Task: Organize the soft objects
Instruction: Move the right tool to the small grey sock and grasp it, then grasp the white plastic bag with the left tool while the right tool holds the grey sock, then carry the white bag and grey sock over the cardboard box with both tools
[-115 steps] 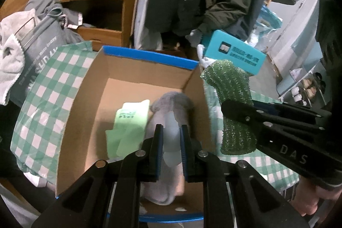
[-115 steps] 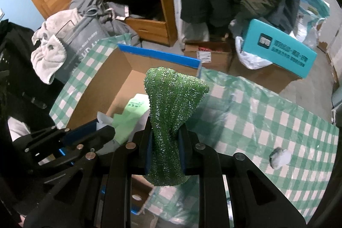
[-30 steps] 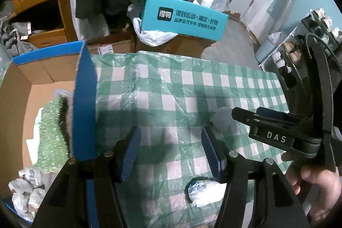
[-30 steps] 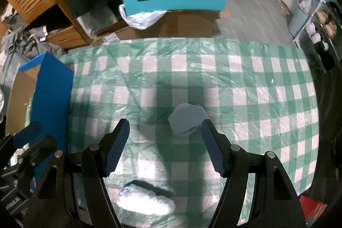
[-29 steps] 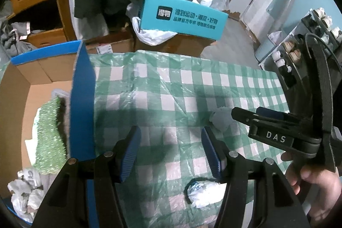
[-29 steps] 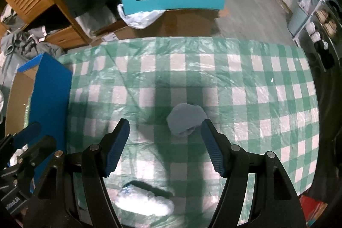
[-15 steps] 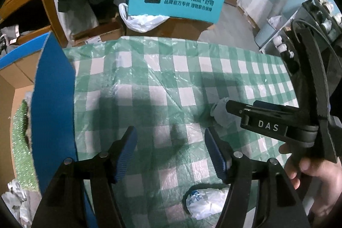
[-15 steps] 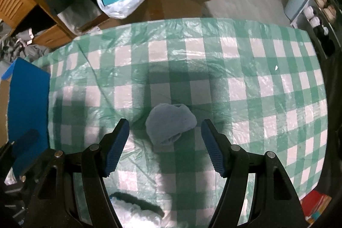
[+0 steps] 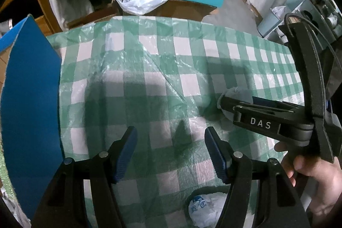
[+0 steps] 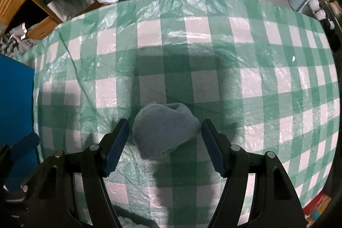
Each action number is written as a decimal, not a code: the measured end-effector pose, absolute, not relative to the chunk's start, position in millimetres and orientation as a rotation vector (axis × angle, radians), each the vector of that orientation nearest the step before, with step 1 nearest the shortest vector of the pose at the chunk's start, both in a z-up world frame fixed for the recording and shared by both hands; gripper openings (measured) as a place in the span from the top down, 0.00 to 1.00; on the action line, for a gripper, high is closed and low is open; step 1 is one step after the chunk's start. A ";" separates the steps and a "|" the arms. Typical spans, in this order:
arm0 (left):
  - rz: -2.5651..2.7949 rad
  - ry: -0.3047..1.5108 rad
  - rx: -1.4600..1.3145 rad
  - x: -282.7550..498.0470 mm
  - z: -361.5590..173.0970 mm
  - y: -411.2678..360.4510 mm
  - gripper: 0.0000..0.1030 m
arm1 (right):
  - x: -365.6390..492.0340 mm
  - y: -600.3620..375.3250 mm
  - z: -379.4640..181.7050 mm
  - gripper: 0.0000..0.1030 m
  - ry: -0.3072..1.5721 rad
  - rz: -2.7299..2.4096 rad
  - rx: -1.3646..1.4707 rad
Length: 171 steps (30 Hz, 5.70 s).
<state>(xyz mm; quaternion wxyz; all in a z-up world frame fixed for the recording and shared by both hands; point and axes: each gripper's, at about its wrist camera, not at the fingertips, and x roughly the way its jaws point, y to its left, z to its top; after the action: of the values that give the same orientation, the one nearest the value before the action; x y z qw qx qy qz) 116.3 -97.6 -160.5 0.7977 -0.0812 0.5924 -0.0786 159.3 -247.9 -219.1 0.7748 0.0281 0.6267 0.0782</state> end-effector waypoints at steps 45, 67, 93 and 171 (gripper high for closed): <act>-0.399 1.315 -0.120 14.1 -150.4 -146.3 0.31 | 42.8 -293.5 -137.5 0.64 1.244 0.171 0.048; -0.412 1.362 -0.034 19.2 -185.8 -169.5 0.31 | 39.1 -304.6 -146.1 0.64 1.264 0.170 0.093; -0.409 1.324 -0.009 27.7 -189.8 -179.0 0.59 | 43.8 -308.8 -154.8 0.64 1.281 0.168 0.112; 0.045 0.965 -0.297 -4.4 -36.2 66.1 0.61 | 49.0 -69.8 -43.8 0.64 1.085 0.565 -0.125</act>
<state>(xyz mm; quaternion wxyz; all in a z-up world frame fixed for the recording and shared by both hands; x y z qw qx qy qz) -4.4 66.1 -36.2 0.8750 -0.1421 0.4623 0.0216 49.0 -69.8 -43.8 0.8169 -0.0588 0.5089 0.2649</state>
